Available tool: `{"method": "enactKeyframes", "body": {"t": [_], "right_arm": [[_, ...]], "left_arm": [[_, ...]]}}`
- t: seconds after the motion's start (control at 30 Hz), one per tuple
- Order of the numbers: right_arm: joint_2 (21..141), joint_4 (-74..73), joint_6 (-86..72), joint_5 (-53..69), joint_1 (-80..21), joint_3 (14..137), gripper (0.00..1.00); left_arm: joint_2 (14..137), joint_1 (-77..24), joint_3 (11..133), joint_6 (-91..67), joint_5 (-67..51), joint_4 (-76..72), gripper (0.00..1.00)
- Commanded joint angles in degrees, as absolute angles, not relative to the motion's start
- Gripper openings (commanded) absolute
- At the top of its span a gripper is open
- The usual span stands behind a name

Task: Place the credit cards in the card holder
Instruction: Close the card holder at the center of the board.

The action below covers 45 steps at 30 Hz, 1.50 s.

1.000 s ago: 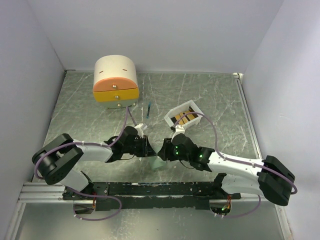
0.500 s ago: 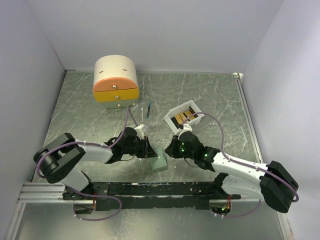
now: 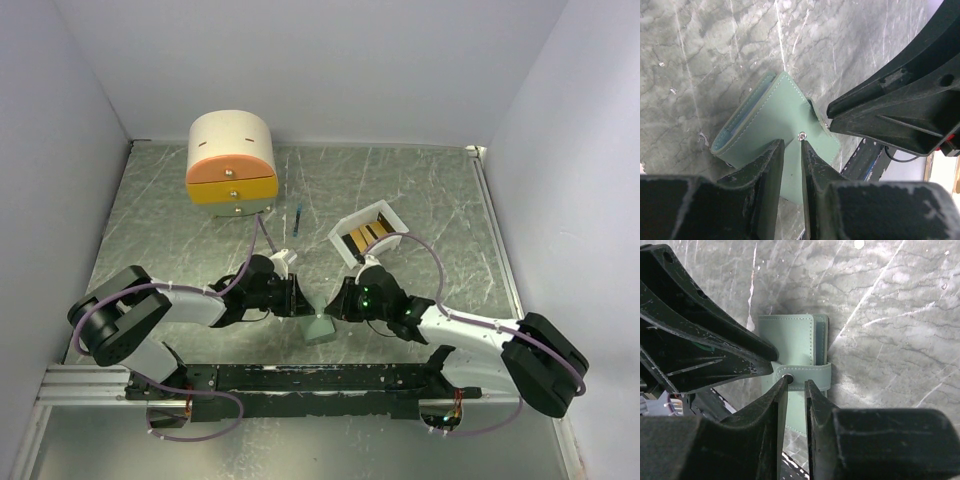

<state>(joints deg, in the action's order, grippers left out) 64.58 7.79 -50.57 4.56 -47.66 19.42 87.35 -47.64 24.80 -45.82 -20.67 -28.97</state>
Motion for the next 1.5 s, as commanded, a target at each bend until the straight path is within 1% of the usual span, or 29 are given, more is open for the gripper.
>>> {"method": "enactKeyframes", "body": {"t": [0.0,0.2,0.27,0.33,0.43,0.6,0.97,1.17,1.47], "right_arm": [[66.07,11.51,-51.83,5.89,-47.47,18.66,0.21],[66.94,12.82,-51.46,6.86,-47.47,18.92,0.13],[66.54,11.91,-51.05,6.90,-47.46,19.46,0.12],[65.91,10.40,-50.66,6.16,-47.42,20.09,0.12],[65.42,9.14,-50.62,5.48,-47.23,20.63,0.15],[67.12,10.37,-50.49,6.60,-47.00,20.38,0.17],[68.96,9.46,-47.72,9.09,-46.09,22.25,0.13],[67.75,6.31,-46.58,9.32,-44.78,23.68,0.15],[72.25,9.94,-46.86,13.22,-44.69,23.13,0.14]], "left_arm": [[87.89,-48.43,24.49,-44.32,-22.10,-27.71,0.32],[87.85,-48.44,24.19,-44.30,-21.99,-27.73,0.32],[87.73,-48.44,24.25,-44.31,-21.92,-27.47,0.32],[87.55,-48.51,24.26,-44.21,-21.77,-27.30,0.32],[87.36,-48.52,24.57,-43.88,-21.35,-26.67,0.32],[87.67,-48.68,24.58,-43.94,-21.45,-26.81,0.32],[87.35,-48.82,24.28,-44.03,-21.21,-26.70,0.32],[87.27,-49.01,24.69,-43.79,-20.64,-25.92,0.32],[88.03,-49.37,25.12,-43.92,-20.27,-25.56,0.32]]}}
